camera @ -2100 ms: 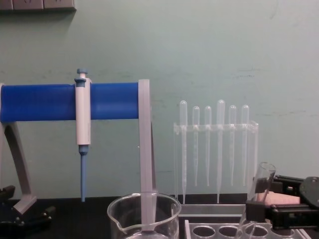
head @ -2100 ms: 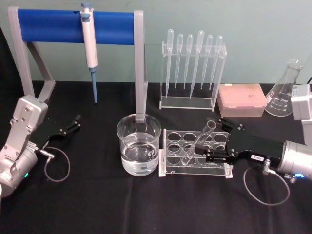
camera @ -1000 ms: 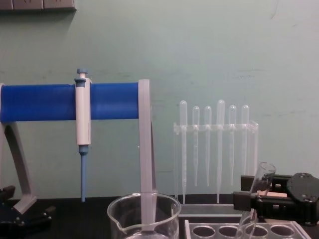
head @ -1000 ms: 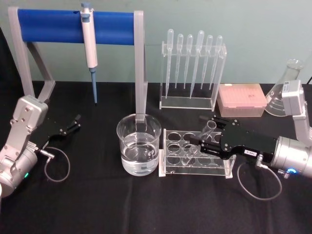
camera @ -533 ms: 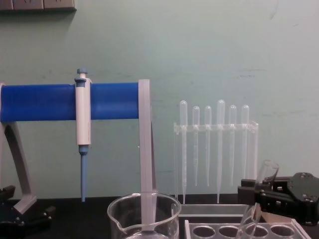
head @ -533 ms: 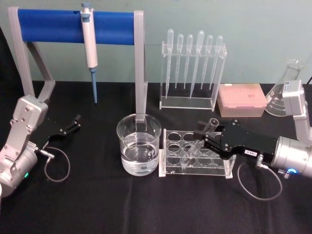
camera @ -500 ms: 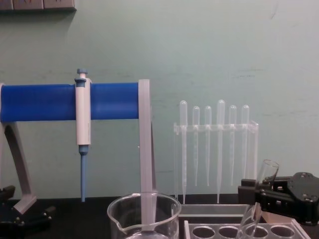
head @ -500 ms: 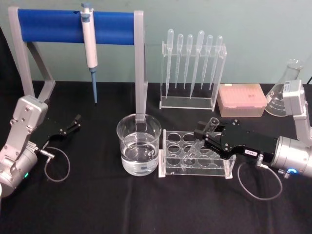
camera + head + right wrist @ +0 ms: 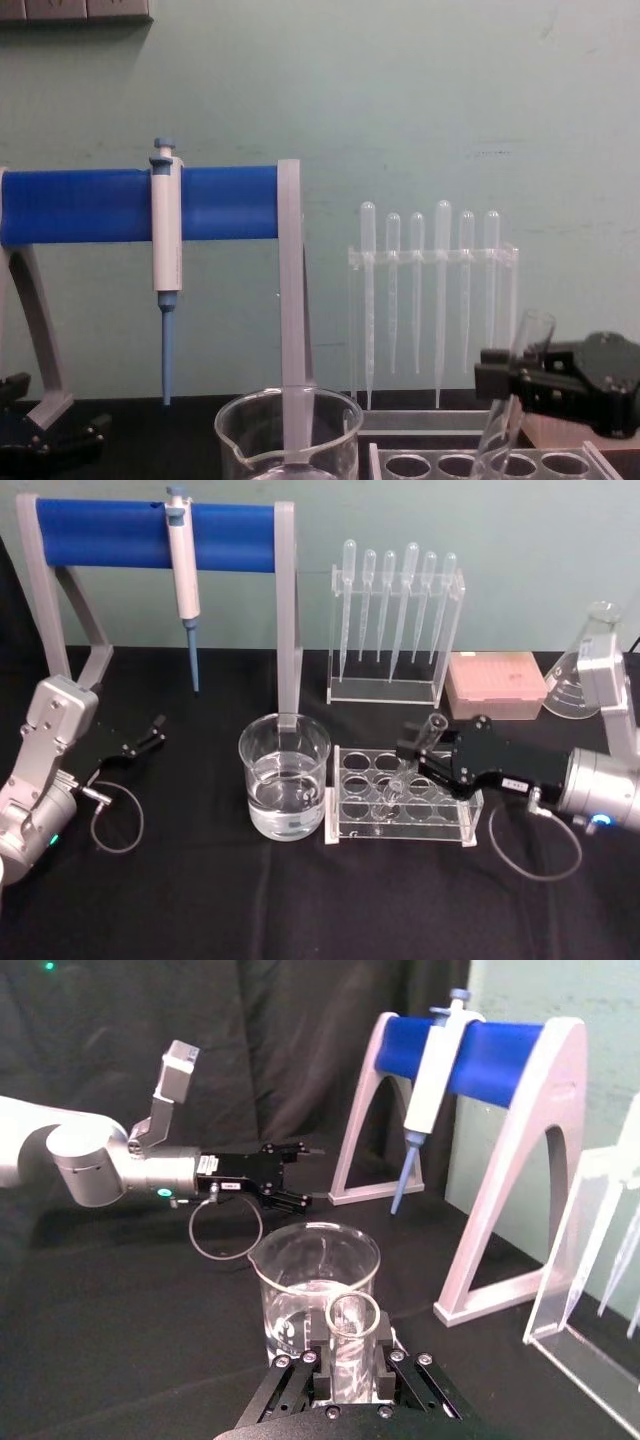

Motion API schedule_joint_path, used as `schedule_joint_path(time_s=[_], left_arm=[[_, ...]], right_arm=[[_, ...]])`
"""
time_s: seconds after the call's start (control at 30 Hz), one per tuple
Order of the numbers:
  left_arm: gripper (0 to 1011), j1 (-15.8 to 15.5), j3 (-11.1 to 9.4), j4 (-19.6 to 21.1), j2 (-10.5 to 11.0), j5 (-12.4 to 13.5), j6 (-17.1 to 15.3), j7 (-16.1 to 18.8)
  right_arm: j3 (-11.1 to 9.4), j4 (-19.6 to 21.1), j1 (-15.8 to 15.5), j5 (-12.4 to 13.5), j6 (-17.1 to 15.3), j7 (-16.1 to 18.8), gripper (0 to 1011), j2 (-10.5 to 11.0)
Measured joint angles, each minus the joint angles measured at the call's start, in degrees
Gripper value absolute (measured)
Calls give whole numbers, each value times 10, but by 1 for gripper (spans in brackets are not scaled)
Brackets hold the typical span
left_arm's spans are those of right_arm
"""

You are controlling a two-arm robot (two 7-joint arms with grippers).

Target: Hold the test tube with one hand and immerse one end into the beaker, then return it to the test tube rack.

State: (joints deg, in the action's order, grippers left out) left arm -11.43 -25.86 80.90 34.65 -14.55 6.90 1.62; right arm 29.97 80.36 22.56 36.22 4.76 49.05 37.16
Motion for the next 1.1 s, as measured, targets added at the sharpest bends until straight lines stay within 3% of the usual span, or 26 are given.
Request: schedule_joint_path(time_s=[0.17, 0.3, 0.67, 1.1], left_arm=[[1000, 0, 0, 0, 0, 0, 0, 0], [1000, 0, 0, 0, 0, 0, 0, 0], [1000, 0, 0, 0, 0, 0, 0, 0], [1000, 0, 0, 0, 0, 0, 0, 0]], right_arm=[[9, 13, 25, -10, -22, 8, 225, 9], [24, 26, 58, -16, -61, 22, 226, 19], [43, 54, 118, -5, -130, 33, 226, 33], [55, 63, 155, 13, -160, 36, 225, 40]])
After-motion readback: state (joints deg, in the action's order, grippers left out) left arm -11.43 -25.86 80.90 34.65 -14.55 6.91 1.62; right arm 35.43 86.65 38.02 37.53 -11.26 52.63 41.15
